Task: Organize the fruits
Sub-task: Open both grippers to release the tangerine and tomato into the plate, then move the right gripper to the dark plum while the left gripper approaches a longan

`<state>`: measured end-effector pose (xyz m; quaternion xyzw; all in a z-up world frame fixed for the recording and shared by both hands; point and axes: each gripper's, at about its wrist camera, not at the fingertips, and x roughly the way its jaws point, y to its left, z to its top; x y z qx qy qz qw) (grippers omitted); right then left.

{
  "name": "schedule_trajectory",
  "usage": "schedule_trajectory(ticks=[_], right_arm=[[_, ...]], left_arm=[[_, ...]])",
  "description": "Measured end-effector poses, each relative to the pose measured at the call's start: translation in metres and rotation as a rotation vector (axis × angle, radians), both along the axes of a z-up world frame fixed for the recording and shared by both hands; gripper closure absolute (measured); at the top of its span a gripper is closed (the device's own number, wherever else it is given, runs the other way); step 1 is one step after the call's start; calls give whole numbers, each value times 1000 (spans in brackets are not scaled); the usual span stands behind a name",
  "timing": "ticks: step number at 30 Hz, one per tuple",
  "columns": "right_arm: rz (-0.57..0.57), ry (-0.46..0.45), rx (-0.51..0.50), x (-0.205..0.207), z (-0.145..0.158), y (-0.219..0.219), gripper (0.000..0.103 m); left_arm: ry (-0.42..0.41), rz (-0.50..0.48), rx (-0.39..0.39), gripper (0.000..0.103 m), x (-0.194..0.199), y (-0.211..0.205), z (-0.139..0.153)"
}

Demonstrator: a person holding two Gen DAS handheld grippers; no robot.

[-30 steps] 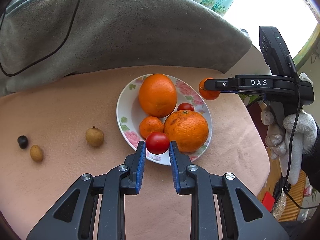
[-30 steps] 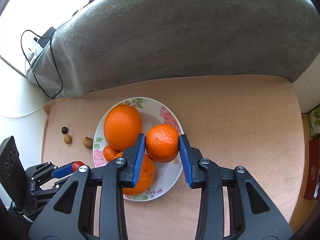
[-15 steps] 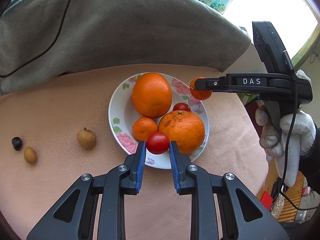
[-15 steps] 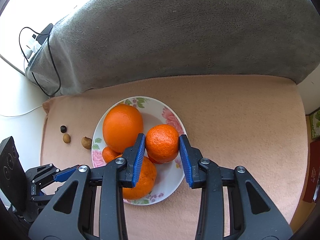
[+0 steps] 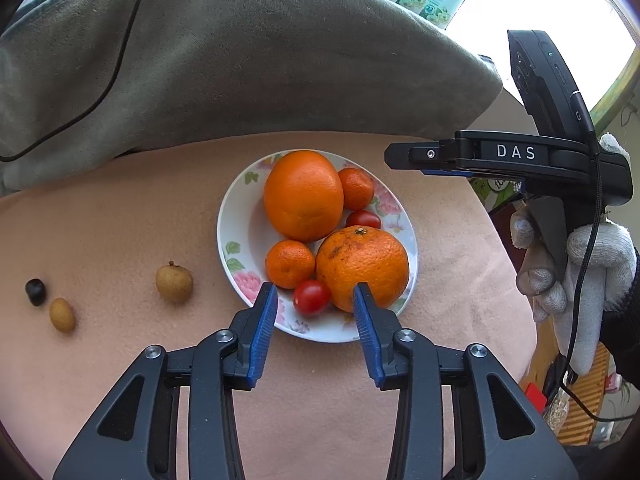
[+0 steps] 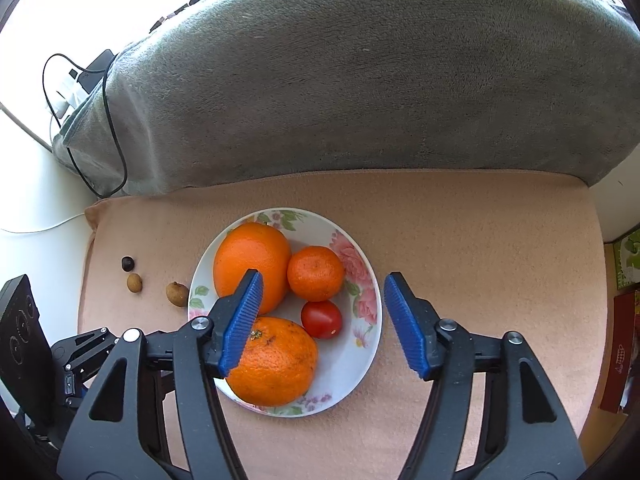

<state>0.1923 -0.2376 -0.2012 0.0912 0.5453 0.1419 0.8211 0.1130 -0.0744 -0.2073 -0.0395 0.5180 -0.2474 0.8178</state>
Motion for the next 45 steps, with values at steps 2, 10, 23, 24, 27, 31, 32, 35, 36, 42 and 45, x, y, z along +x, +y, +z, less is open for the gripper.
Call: schedule_trajectory(ticks=[2,10,23,24,27,31,32,35,36,42,45], right_arm=[[5,-4,-7,0,1,1,33],[6,-13,-11,-3,1,8,32],[-6,-23,5,-14,-1,18,29],[-7,-26,9,-15,-1,19,29],[-9,-40,21,-20,1,21,29],[-2,-78,7,-30,7,28,29],[4,-86,-1,-33,9,31,29],[28,-105,-30,-42,15,42,29],[38,-110,-45,-45,16,46,29],[89,-109,-107,-65,18,73,29],[126,-118,-115,-76,17,87,29]], left_arm=[[-3,5,3,49,0,0,1],[4,20,12,45,0,2,-1],[2,59,23,45,-7,25,1],[2,65,25,45,-8,28,1],[2,87,34,45,-12,41,1],[6,121,52,45,-17,60,0],[7,130,57,45,-19,65,-1],[12,158,74,45,-24,82,-4],[14,167,81,45,-26,87,-5],[28,240,108,45,-35,124,-8],[38,283,119,45,-38,143,-11]])
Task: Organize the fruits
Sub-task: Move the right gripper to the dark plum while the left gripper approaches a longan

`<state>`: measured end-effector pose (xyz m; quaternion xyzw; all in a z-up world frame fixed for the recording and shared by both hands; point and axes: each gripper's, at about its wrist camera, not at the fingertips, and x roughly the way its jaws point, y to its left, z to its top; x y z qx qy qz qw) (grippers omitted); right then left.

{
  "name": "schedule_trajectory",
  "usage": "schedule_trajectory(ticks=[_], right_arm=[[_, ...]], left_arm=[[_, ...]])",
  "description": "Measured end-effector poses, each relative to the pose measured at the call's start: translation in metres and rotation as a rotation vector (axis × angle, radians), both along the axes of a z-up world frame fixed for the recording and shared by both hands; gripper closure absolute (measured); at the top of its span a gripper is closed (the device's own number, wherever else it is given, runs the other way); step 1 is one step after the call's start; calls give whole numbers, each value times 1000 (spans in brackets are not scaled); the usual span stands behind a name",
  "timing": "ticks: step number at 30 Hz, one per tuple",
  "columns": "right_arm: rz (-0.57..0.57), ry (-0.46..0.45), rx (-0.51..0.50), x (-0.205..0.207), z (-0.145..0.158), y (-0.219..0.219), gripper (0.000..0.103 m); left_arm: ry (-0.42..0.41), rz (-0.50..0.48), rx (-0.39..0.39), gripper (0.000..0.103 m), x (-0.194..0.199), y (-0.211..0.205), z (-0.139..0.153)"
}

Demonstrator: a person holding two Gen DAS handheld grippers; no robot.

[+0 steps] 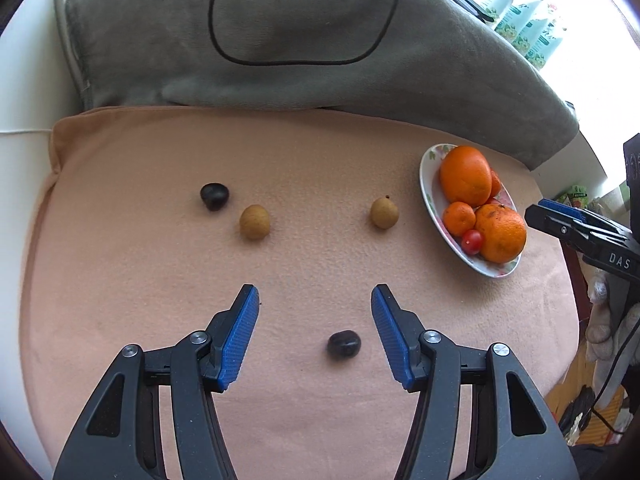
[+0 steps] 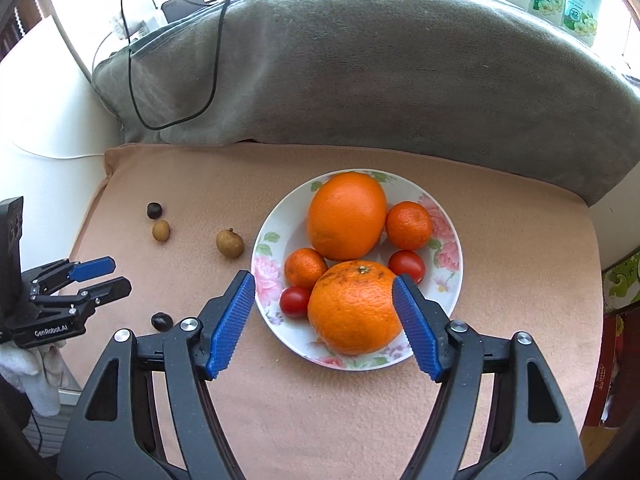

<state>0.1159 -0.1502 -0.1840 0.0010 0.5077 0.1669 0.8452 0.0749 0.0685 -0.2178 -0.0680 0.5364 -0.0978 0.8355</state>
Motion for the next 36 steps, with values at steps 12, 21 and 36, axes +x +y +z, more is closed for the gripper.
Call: schedule_trajectory(ticks=[12,21,36], right_arm=[[133,75,71,-31,-18,52,30],[239,114,92,-45,-30,91,40],[352,162,101,-45,-60,139,55]], left_arm=[[-21,123,6,45,6,59,0],[-37,95,-20,56,27,59,-5],[-3,13,-68,63,50,29,-29]])
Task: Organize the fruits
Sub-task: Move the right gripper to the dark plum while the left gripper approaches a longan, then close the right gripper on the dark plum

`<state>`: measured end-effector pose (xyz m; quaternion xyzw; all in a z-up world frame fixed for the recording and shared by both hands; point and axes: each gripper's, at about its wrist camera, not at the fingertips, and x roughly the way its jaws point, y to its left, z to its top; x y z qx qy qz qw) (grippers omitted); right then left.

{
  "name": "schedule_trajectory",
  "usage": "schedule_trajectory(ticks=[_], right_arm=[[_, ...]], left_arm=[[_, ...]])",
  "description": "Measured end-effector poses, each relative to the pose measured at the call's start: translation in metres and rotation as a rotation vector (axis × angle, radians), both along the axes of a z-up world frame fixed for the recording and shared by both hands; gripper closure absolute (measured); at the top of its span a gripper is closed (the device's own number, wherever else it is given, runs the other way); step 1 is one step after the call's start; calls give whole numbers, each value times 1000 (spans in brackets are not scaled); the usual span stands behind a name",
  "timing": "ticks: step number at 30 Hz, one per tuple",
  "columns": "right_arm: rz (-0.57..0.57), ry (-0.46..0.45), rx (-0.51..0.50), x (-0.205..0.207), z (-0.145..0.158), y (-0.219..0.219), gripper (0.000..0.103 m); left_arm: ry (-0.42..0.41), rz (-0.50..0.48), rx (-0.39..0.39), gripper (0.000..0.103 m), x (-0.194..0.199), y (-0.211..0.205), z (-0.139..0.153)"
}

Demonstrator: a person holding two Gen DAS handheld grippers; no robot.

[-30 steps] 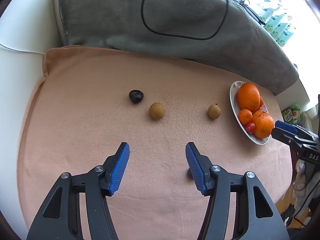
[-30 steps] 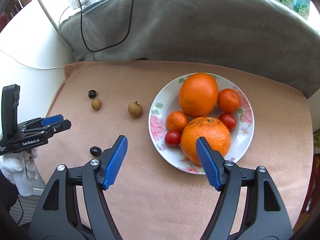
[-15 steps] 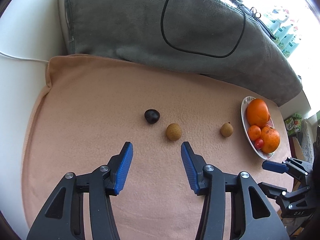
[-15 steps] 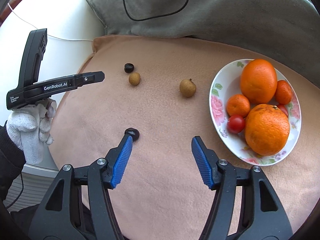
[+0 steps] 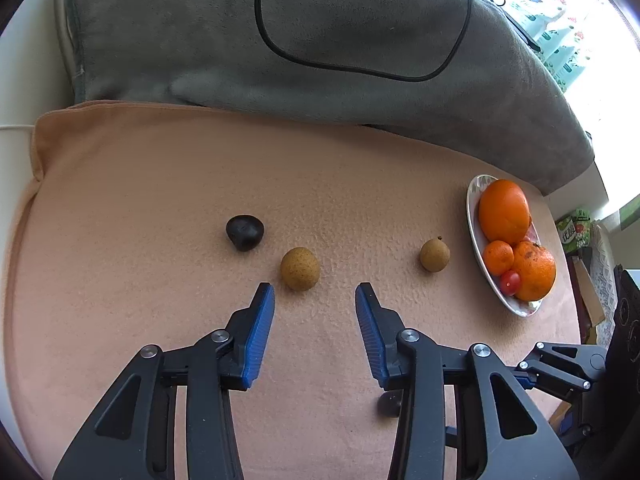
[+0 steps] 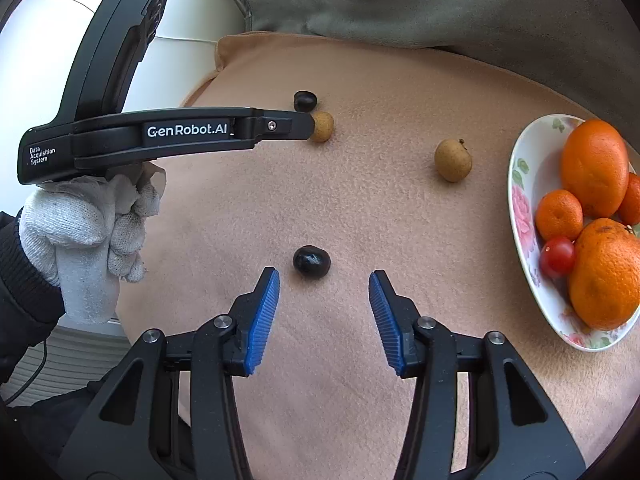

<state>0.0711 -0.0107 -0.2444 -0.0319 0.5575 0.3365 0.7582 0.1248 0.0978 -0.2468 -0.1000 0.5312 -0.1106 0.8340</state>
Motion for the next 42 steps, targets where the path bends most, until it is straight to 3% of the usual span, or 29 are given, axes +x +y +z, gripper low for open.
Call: schedule_trajectory(ticks=[3,14,24,29,42], right_arm=[[11,16,0,4,-7,7,62],[33,31,-13,9,-20,26,67],[44,39,-34,18,-27,39,71],[51,38,-41,19,-27,41,77],[41,17,-15,13,-13,22,78]], left_arm=[[4,1,-11,65,5,0,-2],[24,-12,14,66,15,-5,-15],[45,-22,28,76,21,-12,-28],[44,-25,35,80,22,-6,-31],[25,-30,36,80,10,-12,-22]])
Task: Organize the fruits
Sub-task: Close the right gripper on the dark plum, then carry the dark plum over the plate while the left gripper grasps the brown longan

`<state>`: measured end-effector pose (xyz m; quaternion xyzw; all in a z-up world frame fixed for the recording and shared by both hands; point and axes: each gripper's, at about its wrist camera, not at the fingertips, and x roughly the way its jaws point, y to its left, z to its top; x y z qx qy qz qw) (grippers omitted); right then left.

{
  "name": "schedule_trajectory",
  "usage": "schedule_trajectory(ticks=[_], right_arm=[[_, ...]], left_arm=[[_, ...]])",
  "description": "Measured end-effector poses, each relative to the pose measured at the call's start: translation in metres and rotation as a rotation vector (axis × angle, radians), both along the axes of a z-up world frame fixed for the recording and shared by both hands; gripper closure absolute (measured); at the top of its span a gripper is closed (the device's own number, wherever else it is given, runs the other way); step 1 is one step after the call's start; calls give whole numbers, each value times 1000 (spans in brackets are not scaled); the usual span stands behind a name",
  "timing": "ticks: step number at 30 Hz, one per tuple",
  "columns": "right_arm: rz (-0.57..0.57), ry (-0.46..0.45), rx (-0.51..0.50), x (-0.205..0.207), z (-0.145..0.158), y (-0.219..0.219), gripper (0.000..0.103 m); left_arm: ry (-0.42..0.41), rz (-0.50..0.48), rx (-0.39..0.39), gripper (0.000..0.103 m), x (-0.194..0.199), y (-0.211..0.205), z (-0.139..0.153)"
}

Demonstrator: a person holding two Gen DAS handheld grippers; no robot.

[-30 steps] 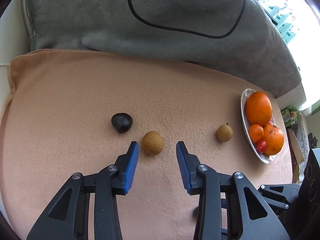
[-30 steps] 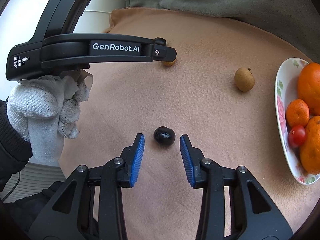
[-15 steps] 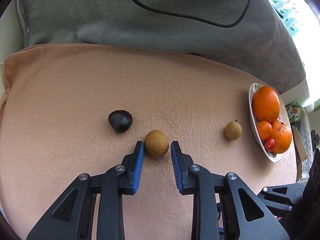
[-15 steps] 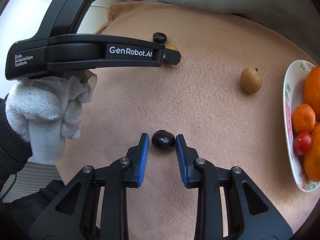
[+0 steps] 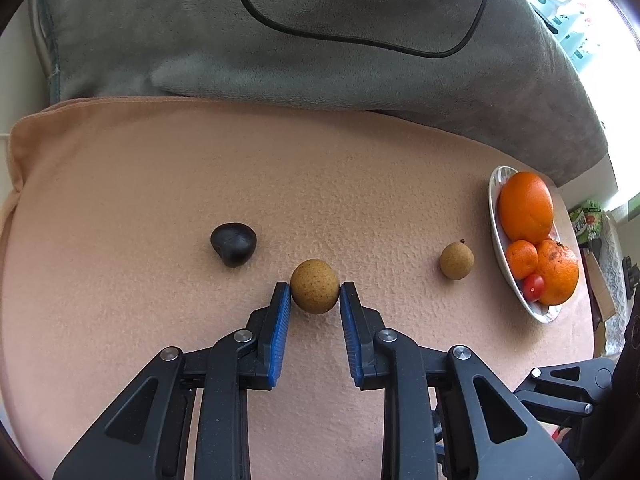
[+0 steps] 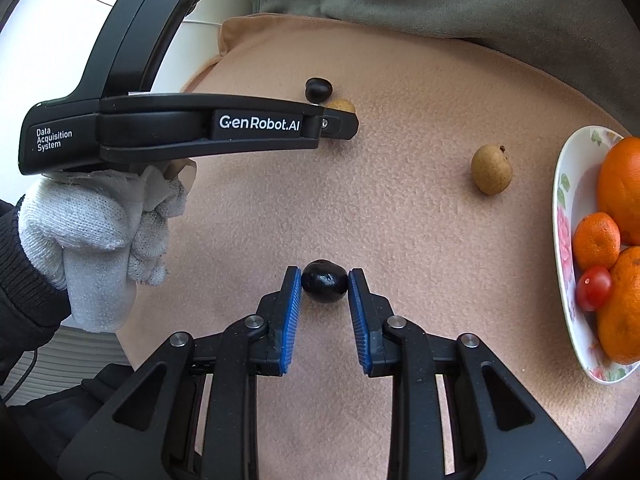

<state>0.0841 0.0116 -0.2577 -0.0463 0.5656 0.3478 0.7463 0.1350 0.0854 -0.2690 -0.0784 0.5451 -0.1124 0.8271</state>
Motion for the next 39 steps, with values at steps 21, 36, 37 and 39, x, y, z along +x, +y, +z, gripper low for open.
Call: schedule_trajectory(ticks=[21,36,37,39], right_arm=[[-192,-77,45,14,49,-96,78],[-350,-129,41,24,73,-178,78],[-361,-131,38,26,74,-183,78],[-384,-136,34,30,74,-191,78]], left_arm=[[-62,-88,-31,80,0,-40,48],[-84,-180,-50,79,12,-104,57],[-84,-184,-50,79,12,-107,57],[-84,-193,-51,80,13,-112,58]])
